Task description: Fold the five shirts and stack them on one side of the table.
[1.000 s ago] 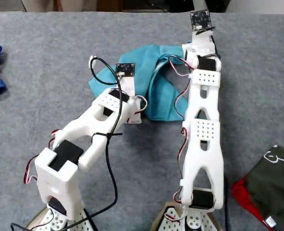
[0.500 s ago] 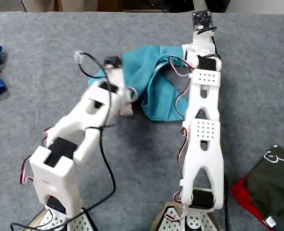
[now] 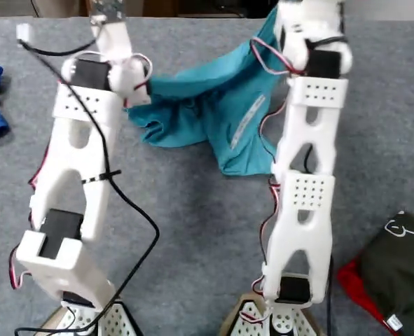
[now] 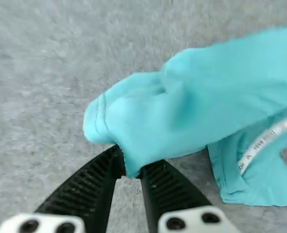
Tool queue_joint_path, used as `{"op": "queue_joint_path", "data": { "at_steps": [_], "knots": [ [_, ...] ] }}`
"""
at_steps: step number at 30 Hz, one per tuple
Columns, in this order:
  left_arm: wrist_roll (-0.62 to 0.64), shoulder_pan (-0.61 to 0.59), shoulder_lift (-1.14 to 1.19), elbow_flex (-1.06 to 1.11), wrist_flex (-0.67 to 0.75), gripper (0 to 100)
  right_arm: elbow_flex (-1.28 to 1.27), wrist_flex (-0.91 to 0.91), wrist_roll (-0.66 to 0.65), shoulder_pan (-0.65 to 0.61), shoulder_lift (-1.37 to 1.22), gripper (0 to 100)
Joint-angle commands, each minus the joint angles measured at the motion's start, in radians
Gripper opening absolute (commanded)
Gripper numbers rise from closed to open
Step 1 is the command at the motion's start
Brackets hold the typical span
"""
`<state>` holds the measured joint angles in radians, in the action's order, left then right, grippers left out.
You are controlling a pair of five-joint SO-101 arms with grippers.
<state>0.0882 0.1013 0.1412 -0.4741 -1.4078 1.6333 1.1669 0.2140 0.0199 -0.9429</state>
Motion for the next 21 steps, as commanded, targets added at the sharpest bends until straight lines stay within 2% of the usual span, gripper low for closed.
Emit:
{"op": "queue_joint_path", "data": {
  "at_steps": [1, 11, 14, 21],
  "knots": [
    [-0.009, -0.025, -0.093, -0.14, -0.087, 2, 0.035, 0.063, 0.026, -0.024, 0.263, 0.5],
    [-0.054, -0.029, -0.275, -0.482, -0.328, 2, 0.031, 0.135, 0.017, -0.091, 0.808, 0.5],
    [-0.081, -0.031, -0.34, -0.542, -0.348, 2, 0.031, 0.152, 0.017, -0.087, 0.928, 0.5],
    [-0.055, -0.031, -0.524, -0.603, -0.348, 2, 0.031, 0.146, 0.015, -0.087, 1.115, 0.5]
  ]
}}
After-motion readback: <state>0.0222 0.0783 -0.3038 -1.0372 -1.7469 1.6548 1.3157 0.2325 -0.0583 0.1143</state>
